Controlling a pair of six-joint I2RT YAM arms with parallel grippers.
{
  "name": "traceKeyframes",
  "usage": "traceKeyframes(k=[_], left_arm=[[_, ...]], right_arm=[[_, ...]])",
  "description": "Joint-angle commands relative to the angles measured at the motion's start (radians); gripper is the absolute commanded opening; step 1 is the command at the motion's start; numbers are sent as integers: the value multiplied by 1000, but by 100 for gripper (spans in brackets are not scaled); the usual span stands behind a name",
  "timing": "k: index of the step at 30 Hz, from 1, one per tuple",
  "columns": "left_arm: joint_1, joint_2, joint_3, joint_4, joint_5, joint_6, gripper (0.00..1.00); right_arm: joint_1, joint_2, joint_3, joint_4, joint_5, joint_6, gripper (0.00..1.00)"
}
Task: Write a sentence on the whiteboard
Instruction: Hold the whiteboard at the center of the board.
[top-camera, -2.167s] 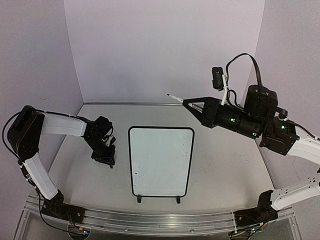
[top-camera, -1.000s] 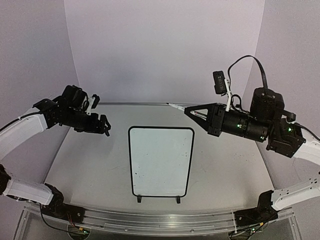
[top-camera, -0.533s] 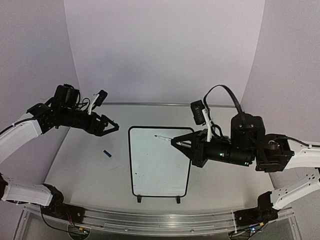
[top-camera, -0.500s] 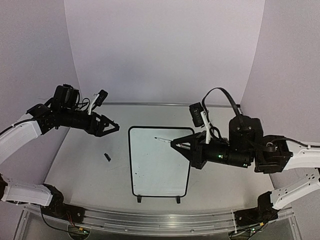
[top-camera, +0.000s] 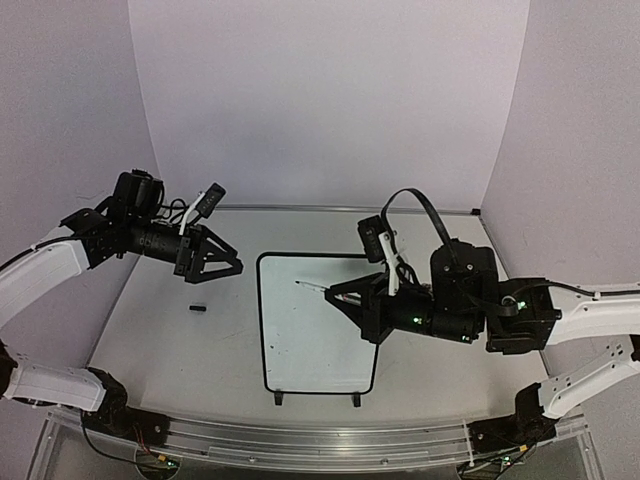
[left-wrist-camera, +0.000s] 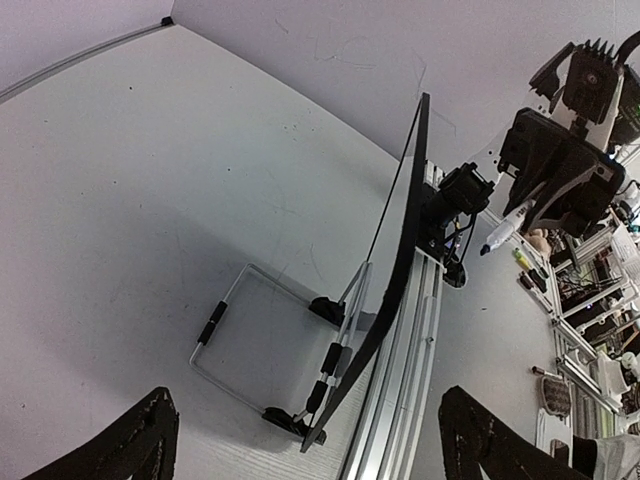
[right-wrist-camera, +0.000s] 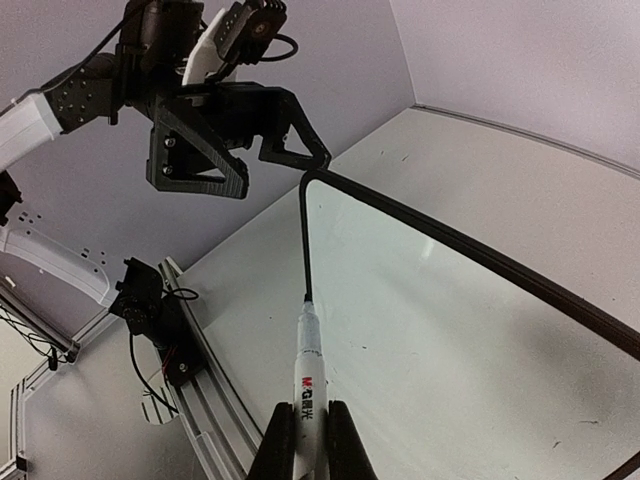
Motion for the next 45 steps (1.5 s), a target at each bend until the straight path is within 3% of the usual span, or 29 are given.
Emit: traceKeyframes(k=[1,7,13,18,45], left_arm=[[-28,39,28,-30,1,96,89],[-74,94,79,-32,-27,144,86],[-120,148,137,-58,-36,190,62],[-135,133,118,-29,-43,178,49],[-197,80,80,-19,-75,191,0]], right_arm=[[6,24,25,61,-13,-8,0],[6,49,17,102,-1,4,0],[7,85,15,178,-6,-4,0],[8,99,-3,243,19,-8,0],[27,174,1,284,71,-4,0]])
